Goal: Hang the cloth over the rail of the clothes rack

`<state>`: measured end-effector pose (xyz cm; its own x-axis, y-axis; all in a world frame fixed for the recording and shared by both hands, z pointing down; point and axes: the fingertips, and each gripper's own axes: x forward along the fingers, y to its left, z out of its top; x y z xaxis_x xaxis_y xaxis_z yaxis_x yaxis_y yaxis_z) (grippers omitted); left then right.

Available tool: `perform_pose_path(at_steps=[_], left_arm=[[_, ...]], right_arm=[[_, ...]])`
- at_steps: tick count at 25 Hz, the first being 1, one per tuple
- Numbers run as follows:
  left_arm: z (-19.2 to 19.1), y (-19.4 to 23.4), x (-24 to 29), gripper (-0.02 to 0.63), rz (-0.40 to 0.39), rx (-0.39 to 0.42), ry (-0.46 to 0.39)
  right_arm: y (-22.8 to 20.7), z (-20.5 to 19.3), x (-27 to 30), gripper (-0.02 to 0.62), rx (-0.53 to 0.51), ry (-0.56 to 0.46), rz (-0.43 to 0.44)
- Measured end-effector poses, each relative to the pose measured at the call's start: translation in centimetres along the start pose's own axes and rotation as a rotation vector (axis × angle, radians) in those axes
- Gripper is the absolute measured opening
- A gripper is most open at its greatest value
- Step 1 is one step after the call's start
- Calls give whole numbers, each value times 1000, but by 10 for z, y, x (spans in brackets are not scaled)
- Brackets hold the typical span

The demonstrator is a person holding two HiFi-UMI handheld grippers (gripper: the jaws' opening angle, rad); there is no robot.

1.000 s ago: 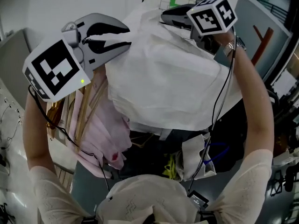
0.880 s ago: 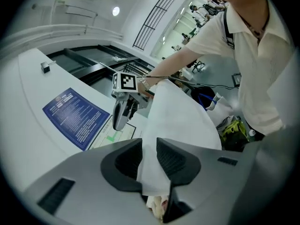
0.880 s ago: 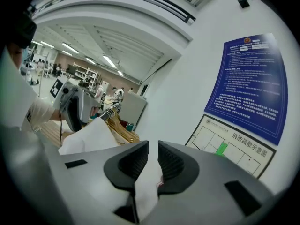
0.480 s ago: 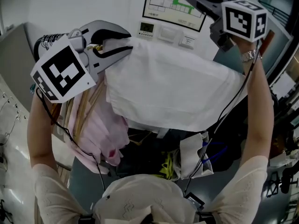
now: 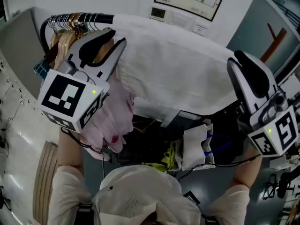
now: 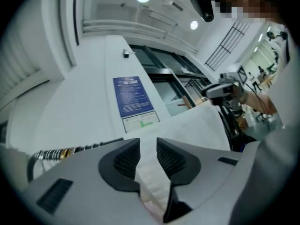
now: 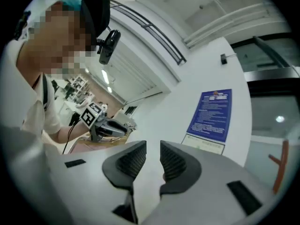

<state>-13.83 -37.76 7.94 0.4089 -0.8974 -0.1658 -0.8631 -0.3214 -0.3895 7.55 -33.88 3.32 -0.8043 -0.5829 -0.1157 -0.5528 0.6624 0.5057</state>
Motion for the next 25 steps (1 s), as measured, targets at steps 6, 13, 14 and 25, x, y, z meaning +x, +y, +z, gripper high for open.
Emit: perform_pose_path(at_steps=[6, 13, 14, 25], left_arm=[[-35, 30, -7, 97, 194, -175, 59], [-49, 26, 20, 97, 112, -241, 125], [-50, 25, 21, 97, 113, -250, 122], [-41, 28, 14, 15, 82, -320, 102]], right_arm=[[-17, -69, -74, 84, 260, -18, -280], [-59, -120, -116, 84, 343, 68, -511], [-60, -126, -118, 84, 338, 91, -523], [-49, -134, -112, 84, 366, 91, -490]])
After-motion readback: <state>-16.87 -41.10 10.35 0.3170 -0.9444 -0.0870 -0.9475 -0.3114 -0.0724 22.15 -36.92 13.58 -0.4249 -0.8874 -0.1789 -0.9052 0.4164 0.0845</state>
